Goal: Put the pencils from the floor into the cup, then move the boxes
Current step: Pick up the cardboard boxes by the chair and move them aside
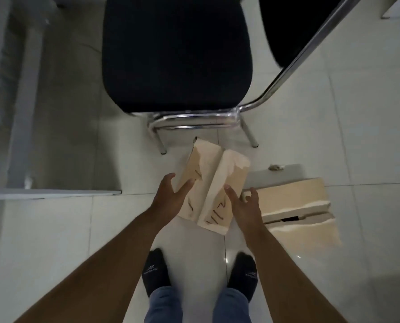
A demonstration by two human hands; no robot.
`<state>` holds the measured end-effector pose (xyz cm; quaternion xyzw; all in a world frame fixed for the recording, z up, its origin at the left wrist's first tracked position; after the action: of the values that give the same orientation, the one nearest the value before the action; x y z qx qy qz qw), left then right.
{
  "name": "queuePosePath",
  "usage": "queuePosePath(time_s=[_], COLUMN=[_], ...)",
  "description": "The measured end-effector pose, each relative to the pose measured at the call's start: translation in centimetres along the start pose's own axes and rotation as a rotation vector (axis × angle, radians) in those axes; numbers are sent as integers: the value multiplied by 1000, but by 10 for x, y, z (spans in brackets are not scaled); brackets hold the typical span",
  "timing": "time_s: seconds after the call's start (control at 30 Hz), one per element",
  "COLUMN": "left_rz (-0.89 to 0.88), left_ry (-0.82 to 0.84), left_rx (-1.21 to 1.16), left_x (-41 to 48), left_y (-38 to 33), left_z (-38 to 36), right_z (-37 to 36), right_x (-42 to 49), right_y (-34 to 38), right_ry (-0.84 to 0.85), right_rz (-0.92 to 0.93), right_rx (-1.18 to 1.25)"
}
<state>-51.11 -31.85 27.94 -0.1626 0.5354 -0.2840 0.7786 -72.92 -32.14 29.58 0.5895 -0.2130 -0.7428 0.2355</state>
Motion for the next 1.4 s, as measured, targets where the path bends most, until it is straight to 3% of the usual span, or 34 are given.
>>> queuePosePath(time_s=[0.27, 0.47, 0.77, 1.03, 1.4], left_rz=[152, 141, 296, 193, 233], left_ry=[64, 96, 78, -88, -367], left_rx=[-23, 71, 78, -184, -282], left_x=[87, 88, 7, -94, -255], left_y=[66, 75, 85, 29, -26], left_z=[-38, -45, -29, 7, 100], right_z=[-31, -34, -12, 0, 4], right_x=[94, 98, 21, -69, -222], right_y=[-69, -76, -54, 8, 121], right_ry=[-27, -27, -67, -44, 76], right_rz=[-31, 3, 84, 191, 518], right_rx=[-55, -55, -198, -368, -623])
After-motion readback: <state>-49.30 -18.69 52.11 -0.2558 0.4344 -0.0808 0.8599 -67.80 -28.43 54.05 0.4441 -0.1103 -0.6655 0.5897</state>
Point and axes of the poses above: each hand's wrist, its own x-axis towards the middle knuckle, its own z-axis out of the back of the hand, y = z × x, the point moved 2 cm from there along x, towards the middle knuckle, and after that the axes turned 3 degrees about z, right-handed, at the moved point
